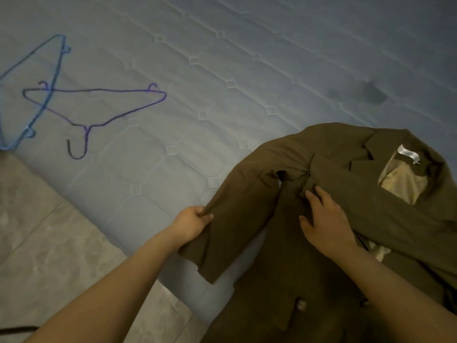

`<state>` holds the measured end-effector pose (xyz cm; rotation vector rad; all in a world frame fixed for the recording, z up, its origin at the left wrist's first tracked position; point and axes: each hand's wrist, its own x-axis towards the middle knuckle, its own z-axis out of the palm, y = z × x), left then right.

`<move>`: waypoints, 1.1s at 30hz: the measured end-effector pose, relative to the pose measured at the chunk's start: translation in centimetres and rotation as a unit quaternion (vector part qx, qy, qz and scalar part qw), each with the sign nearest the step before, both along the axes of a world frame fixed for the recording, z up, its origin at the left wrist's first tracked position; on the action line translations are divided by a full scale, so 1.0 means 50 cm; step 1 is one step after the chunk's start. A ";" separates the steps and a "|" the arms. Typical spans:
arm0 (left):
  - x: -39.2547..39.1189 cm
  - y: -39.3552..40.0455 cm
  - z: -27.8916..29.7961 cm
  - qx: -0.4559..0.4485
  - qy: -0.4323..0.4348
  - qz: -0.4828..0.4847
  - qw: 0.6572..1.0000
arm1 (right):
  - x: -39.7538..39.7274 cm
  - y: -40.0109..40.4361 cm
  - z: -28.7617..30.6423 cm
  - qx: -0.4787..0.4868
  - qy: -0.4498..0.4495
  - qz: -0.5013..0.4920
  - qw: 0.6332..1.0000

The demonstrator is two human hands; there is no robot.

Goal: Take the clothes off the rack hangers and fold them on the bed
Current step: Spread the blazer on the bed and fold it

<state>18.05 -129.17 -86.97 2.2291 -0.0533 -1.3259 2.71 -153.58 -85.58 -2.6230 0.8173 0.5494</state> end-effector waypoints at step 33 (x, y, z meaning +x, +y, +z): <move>0.029 -0.228 0.330 -0.181 -0.145 0.147 0.961 | 0.071 -0.082 0.330 0.489 -0.269 -0.419 0.716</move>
